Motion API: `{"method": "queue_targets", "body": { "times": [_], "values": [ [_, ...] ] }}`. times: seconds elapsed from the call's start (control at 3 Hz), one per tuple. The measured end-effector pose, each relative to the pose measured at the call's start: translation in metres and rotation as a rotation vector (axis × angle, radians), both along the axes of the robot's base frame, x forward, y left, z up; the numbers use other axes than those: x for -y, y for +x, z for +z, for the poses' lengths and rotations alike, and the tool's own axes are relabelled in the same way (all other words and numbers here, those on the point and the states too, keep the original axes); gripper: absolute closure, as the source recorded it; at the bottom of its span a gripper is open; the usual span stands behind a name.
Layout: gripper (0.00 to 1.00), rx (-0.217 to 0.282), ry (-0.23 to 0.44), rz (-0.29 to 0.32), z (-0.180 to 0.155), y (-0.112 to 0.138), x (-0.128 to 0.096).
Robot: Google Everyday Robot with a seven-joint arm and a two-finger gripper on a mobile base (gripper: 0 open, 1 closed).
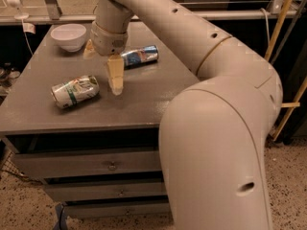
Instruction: Place 7up can into white bowl
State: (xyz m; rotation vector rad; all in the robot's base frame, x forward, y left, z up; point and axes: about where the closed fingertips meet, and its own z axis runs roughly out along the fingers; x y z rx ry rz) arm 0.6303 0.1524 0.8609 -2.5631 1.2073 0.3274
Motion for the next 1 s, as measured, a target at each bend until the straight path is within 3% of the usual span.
{"method": "queue_targets", "body": {
  "times": [0.67, 1.0],
  "values": [
    [0.0, -0.034, -0.038, 0.067, -0.006, -0.026, -0.026],
    [0.26, -0.044, -0.037, 0.099, -0.008, -0.037, -0.041]
  ]
}}
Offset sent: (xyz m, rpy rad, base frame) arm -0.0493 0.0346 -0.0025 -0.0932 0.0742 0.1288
